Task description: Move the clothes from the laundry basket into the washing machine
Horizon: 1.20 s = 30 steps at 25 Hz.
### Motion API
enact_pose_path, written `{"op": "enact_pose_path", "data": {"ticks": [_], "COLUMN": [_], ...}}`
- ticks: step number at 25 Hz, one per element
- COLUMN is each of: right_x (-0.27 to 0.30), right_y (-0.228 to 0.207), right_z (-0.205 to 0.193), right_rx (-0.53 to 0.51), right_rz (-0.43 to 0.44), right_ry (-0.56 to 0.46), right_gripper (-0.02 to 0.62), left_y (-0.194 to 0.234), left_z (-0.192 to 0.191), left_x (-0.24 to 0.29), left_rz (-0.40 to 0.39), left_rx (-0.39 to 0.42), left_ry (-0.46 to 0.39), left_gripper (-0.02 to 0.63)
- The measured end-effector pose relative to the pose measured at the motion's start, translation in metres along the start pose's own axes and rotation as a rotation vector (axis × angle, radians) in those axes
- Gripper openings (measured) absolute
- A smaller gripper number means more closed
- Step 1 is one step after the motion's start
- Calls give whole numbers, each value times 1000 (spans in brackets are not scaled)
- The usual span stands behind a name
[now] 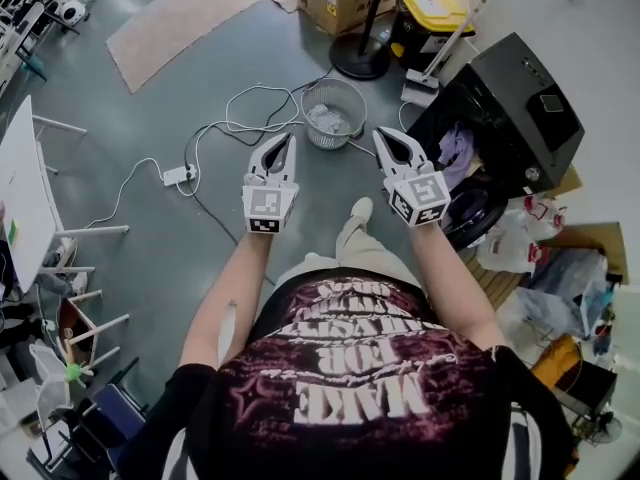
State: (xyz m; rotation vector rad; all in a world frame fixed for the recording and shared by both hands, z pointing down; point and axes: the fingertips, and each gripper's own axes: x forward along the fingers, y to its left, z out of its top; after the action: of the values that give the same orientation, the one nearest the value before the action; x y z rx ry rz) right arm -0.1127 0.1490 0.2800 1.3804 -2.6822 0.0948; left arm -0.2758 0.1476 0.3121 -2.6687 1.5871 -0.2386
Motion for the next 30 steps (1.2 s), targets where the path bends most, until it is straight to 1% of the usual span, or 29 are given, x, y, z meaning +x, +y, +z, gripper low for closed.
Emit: {"op": "enact_pose_path", "data": {"ticks": [2, 3, 5, 8, 12, 15, 18, 22, 30], "right_x": [10, 13, 13, 14, 24, 35, 51, 67, 96], "right_y": [-11, -16, -25, -42, -65, -75, -86, -102, -145], "right_z": [-22, -32, -46, -52, -50, -45, -43, -46, -51], "right_rx": [10, 17, 30, 42, 55, 41, 44, 58, 74], "right_rz": [-8, -18, -37, -54, -79, -70, -58, -42, -22], "right_ry": [15, 28, 47, 47, 33, 16, 10, 22, 39], "right_gripper": [5, 5, 5, 5, 4, 4, 5, 4, 5], "left_y": [-3, -3, -3, -4, 4, 8, 11, 15, 25], "left_z": [-26, -36, -43, -37, -25, -13, -9, -7, -8], "left_x": [7, 8, 8, 20, 46, 67, 91, 117, 164], "left_rz": [5, 15, 37, 25, 36, 26, 18, 25, 46], "left_rx": [4, -9, -38, -42, -47, -42, -33, -49, -50], "left_ry": [36, 52, 63, 49, 44, 30, 29, 45, 55], "left_gripper": [5, 5, 5, 5, 5, 5, 5, 5, 5]}}
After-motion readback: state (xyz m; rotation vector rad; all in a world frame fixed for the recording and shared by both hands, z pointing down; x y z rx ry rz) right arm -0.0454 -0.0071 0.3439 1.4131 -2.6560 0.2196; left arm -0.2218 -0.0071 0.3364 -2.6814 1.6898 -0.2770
